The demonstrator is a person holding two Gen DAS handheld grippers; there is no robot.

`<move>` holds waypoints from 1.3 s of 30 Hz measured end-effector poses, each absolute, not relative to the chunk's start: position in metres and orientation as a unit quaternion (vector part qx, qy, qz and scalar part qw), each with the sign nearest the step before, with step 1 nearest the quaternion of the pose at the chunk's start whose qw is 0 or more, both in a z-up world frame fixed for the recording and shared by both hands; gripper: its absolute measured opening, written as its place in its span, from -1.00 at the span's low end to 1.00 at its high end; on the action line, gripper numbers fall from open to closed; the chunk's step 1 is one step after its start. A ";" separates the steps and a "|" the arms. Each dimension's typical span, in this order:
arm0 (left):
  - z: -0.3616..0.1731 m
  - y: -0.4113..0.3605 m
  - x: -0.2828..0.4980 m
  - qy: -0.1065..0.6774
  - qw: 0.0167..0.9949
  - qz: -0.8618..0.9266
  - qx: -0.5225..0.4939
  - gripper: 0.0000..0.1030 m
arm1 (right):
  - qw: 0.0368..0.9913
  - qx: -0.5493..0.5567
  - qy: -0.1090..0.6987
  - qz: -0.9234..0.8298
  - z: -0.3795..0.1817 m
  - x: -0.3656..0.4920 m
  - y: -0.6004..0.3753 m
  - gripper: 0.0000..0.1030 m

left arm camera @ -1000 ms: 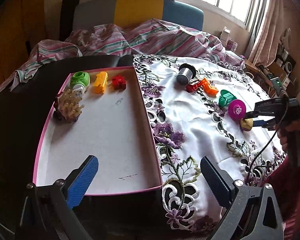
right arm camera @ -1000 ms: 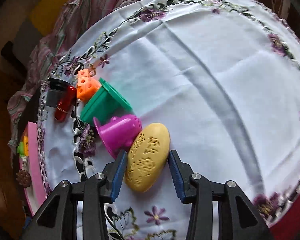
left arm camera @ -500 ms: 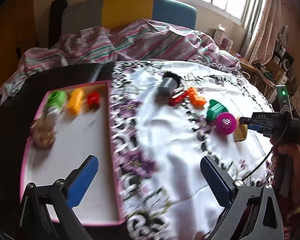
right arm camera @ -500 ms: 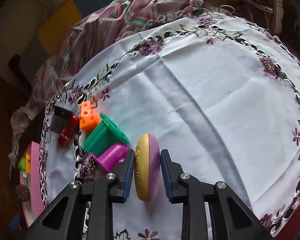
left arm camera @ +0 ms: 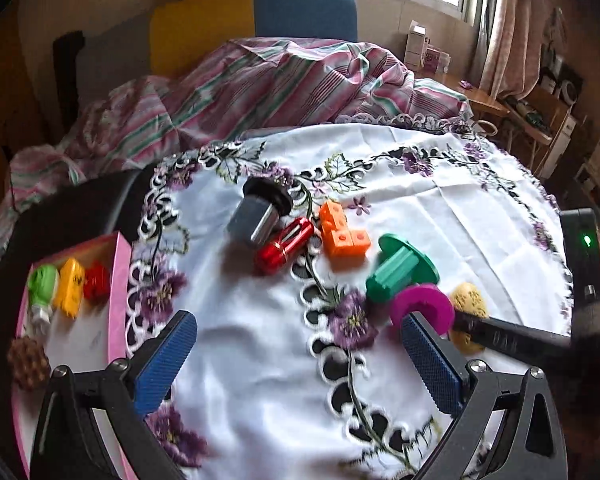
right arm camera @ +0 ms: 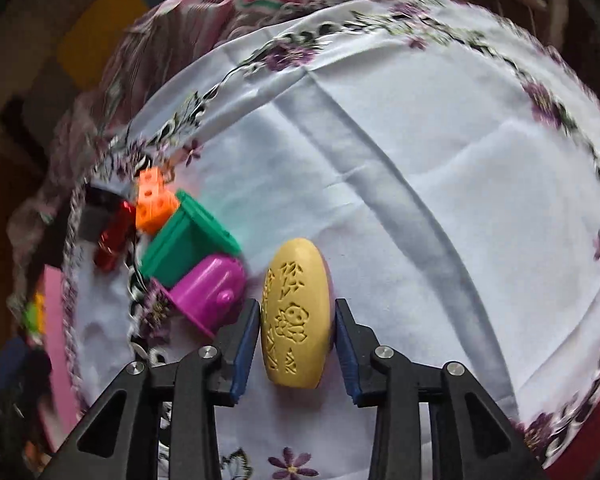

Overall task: Organize rigid objects
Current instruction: 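Grasp the magenta perforated dome with the left gripper while the right gripper holds the egg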

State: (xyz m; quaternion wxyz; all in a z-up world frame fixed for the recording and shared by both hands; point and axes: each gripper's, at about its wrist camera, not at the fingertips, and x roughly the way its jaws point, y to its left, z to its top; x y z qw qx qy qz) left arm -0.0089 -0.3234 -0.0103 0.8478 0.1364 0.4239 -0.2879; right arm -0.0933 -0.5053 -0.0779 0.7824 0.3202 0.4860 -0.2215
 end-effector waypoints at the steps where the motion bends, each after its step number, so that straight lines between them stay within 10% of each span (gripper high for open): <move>1: -0.011 -0.328 -0.007 0.420 0.849 -0.287 0.141 0.99 | 0.784 0.316 0.488 -0.217 -0.078 -0.092 -0.504 -0.34; 17: -0.057 -0.428 0.008 0.467 0.796 -0.330 0.195 0.82 | 0.781 0.434 0.372 -0.253 -0.069 -0.127 -0.549 -0.45; 39: -0.052 -0.275 0.017 0.440 0.847 -0.287 0.084 0.98 | 0.786 0.436 0.385 -0.209 -0.072 -0.119 -0.540 -0.45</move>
